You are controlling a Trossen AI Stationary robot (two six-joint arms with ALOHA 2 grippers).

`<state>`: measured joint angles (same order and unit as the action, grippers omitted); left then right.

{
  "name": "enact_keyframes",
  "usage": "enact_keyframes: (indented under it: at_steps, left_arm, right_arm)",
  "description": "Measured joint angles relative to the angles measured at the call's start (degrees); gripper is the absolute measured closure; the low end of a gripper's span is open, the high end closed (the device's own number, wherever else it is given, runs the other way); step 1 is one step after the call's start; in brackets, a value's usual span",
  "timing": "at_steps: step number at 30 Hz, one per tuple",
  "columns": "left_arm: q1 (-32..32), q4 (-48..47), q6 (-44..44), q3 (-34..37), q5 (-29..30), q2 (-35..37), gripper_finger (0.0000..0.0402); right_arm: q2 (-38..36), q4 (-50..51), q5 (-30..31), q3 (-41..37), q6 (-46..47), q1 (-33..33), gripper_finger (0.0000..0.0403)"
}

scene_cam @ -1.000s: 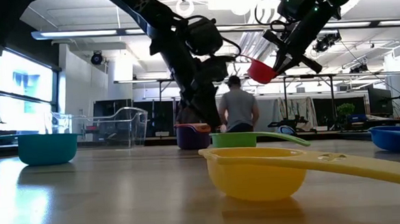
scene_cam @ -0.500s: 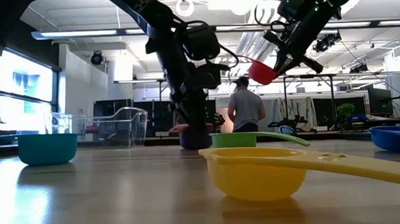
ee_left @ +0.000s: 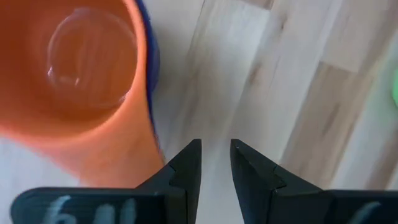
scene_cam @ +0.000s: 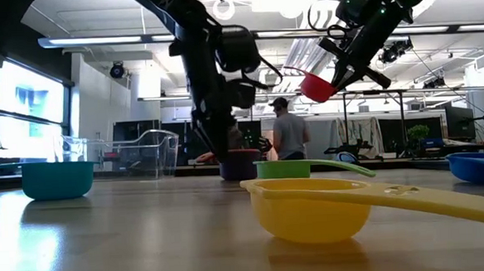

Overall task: Nest measuring cups in basket
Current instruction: Stack the red measuring cup on top of the orange measuring cup on the table

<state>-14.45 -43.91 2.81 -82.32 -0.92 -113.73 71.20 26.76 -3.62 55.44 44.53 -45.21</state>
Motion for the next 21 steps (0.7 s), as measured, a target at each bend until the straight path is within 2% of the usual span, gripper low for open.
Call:
enact_keyframes:
  at_steps: [7,14,16,21]
  left_arm:
    - [0.06,-1.07,-0.04,0.00,0.63,6.52,0.0326]
    - [-3.56,-0.66,0.50,-0.07,16.78,11.28,0.0326]
    - [-5.79,-0.48,0.55,-0.07,17.28,11.31,0.0326]
    - [-11.26,1.65,0.52,-0.06,12.84,9.82,0.0326]
  right_arm:
    - [0.00,0.02,-0.02,0.00,-0.01,0.00,0.0402]
    - [0.00,0.24,-0.02,0.00,-1.05,0.00,0.0402]
    - [0.00,0.33,-0.04,0.00,-1.06,0.00,0.0402]
    - [0.00,0.48,-0.04,0.00,-1.09,0.00,0.0402]
